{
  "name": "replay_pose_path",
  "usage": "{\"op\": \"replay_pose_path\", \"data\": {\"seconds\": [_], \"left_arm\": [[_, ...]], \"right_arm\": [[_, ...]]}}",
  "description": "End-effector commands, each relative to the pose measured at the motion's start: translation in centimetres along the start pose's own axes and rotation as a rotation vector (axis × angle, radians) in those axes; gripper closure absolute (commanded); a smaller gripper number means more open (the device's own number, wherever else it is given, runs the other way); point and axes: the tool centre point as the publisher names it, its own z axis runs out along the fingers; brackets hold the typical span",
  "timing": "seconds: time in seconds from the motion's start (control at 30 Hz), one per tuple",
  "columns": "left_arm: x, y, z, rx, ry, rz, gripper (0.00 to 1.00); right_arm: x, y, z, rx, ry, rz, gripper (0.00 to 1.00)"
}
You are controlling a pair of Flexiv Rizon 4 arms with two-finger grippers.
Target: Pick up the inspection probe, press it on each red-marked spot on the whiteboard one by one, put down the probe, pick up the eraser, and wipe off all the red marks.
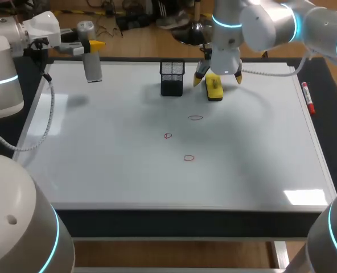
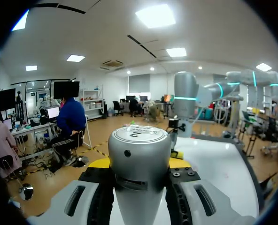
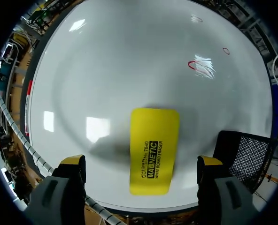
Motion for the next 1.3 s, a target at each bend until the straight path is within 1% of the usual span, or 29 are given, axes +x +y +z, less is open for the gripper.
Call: {"op": "replay_pose_path", "data": {"seconds": [0.03,0.07,0.1,0.13,0.17,0.33,0.47,0.57,0.7,0.8,0.87,1.0,1.17,1.3], "left_arm": [[0.0,0.0,0.0,0.002,-0.001,0.001,1.0],[0.0,0.0,0.0,0.002,-0.001,0.001,1.0],[0.0,0.0,0.0,0.002,-0.001,0.001,1.0],[0.0,0.0,0.0,0.002,-0.001,0.001,1.0],[0.0,0.0,0.0,0.002,-0.001,0.001,1.0],[0.0,0.0,0.0,0.002,-0.001,0.001,1.0],[0.0,0.0,0.0,0.002,-0.001,0.001,1.0],[0.0,0.0,0.0,0.002,-0.001,0.001,1.0],[0.0,0.0,0.0,0.002,-0.001,0.001,1.0],[0.0,0.0,0.0,0.002,-0.001,0.001,1.0],[0.0,0.0,0.0,0.002,-0.001,0.001,1.0],[0.0,0.0,0.0,0.002,-0.001,0.001,1.0],[0.0,0.0,0.0,0.002,-0.001,0.001,1.0],[0.0,0.0,0.0,0.002,-0.001,0.001,1.0]], "right_arm": [[0.0,-0.1,0.1,-0.005,0.007,-0.001,0.1],[0.0,-0.1,0.2,-0.006,0.006,-0.003,0.4],[0.0,-0.1,0.2,-0.007,0.006,-0.003,0.55],[0.1,-0.1,0.3,-0.007,0.006,-0.002,0.81],[0.1,0.0,0.1,-0.001,0.001,-0.002,1.0],[0.3,-0.1,-0.4,0.011,-0.007,0.008,1.0],[0.8,0.0,-1.7,0.019,-0.012,0.067,1.0],[1.8,0.1,-2.7,0.024,-0.004,0.132,1.0],[3.9,0.2,-4.1,0.025,-0.004,0.252,1.0],[5.9,0.4,-4.9,0.035,0.006,0.335,1.0],[7.2,0.8,-5.4,0.044,0.026,0.375,1.0],[10.0,1.9,-6.1,0.049,0.026,0.458,1.0],[13.6,3.7,-6.6,0.041,0.023,0.612,1.0],[15.9,5.5,-6.8,0.046,0.043,0.698,1.0]]}}
